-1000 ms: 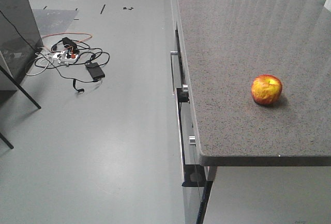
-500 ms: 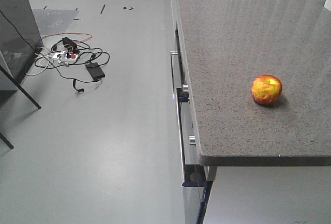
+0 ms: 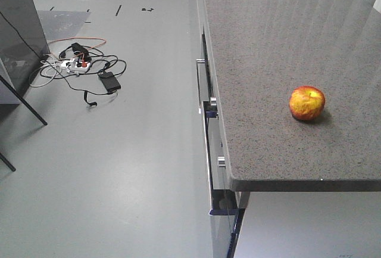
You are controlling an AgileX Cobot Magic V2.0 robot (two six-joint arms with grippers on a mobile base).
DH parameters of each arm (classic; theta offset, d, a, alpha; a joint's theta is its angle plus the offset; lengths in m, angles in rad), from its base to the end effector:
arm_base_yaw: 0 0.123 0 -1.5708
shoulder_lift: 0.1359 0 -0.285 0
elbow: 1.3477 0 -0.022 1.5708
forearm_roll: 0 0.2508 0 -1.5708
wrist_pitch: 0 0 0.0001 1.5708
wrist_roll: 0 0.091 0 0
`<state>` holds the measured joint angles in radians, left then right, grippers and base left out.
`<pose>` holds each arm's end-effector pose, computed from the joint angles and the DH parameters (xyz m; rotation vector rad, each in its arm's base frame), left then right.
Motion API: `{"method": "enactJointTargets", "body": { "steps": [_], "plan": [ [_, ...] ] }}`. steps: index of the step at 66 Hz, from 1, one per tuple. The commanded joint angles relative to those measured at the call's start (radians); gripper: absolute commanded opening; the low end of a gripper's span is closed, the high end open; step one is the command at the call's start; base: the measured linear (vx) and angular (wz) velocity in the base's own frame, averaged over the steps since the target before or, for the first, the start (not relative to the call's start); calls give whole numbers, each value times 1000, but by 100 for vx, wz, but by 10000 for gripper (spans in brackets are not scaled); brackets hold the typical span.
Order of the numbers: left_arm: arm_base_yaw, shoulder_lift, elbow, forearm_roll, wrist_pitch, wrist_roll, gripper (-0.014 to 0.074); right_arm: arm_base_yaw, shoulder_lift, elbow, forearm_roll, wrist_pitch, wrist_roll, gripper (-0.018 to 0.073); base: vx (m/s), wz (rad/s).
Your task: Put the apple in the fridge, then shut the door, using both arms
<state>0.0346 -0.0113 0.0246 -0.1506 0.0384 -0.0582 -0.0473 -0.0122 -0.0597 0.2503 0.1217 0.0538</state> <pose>0.0566 0.0014 0.2020 -0.1819 1.5258 -0.1429 0.0523 0.0003 0.2233 0.2431 1.5145 0.2261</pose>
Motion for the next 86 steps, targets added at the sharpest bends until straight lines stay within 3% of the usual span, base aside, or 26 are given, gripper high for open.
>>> {"method": "enactJointTargets", "body": {
  "steps": [1, 10, 15, 28, 35, 44, 52, 69, 78, 86],
  "plan": [
    [-2, -15, -19, -7, -73, -9, -7, -2, 44, -143, -13, 42, -66, 29, 0, 0],
    [-2, -15, -19, -7, -73, -9, -7, -2, 150, -347, -14, 180, -240, 137, 0, 0],
    [-2, -15, -19, -7, -73, -9, -7, -2, 231, -448, -13, 229, -297, 248, 0, 0],
    [-2, -15, -19, -7, -73, -9, -7, -2, 408, -586, -29, 234, -322, 603, 0, 0],
    [-2, -15, -19, -7, -73, -9, -7, -2, 474, -584, -32, 190, -321, 703, 0, 0],
    [-2, -15, -19, -7, -73, -9, -7, -2, 539, -589, -24, 116, -320, 713, 0, 0],
    [-2, -15, -19, -7, -73, -9, -7, -2, 633, -665, -25, 139, -330, 708, 0, 0],
    [-2, -15, -19, -7, -73, -9, -7, -2, 979, -988, -1, 278, -341, 692, 0, 0],
    [-2, -15, -19, -7, -73, -9, -7, -2, 1168, -1128, 57, 349, -377, 685, 0, 0],
    [-2, -15, -19, -7, -73, -9, -7, -2, 1322, -1212, 98, 344, -406, 679, 0, 0]
  ]
}}
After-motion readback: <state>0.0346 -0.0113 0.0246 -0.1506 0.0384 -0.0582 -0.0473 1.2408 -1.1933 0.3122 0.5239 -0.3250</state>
